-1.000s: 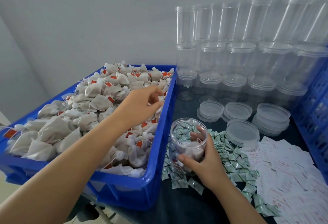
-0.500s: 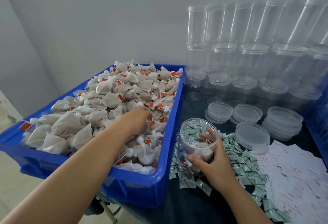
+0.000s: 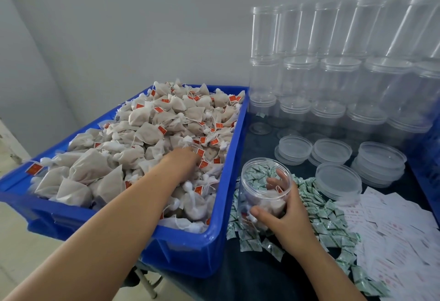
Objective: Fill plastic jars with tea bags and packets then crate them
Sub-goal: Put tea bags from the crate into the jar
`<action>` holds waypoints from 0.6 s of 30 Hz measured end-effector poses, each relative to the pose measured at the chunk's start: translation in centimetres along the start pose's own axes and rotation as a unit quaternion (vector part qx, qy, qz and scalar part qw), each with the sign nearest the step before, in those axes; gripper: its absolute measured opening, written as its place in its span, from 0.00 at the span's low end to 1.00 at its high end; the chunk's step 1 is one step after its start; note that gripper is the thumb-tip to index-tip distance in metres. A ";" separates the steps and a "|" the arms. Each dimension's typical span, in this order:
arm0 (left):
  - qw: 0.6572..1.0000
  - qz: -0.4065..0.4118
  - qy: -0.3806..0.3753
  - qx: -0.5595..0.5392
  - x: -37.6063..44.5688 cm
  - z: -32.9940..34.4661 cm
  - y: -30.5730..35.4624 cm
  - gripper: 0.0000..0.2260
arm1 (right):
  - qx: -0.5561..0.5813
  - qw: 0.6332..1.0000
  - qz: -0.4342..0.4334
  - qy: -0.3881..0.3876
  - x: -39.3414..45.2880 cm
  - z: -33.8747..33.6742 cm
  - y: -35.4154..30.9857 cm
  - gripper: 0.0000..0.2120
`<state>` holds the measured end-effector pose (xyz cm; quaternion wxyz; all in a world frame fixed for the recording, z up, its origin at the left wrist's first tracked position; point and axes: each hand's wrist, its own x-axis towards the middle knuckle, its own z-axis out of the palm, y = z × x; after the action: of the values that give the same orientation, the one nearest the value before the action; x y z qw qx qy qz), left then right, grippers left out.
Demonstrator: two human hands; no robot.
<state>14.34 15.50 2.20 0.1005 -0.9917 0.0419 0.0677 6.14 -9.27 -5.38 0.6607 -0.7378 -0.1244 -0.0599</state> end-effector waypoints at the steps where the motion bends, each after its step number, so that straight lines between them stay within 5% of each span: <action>1: 1.000 -0.002 0.007 -0.004 -0.1 0.0 0.0 0.17 | -0.001 1.000 0.001 0.000 0.0 0.0 0.0 0.38; 18: 0.981 -0.013 0.153 -0.120 -1.3 -1.7 -0.3 0.05 | 0.000 1.000 0.017 -0.006 0.0 -0.1 0.0 0.43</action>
<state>13.30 15.50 4.10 -0.0263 -0.9957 0.0358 -0.0818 6.10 -9.35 -5.36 0.6605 -0.7404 -0.1163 -0.0445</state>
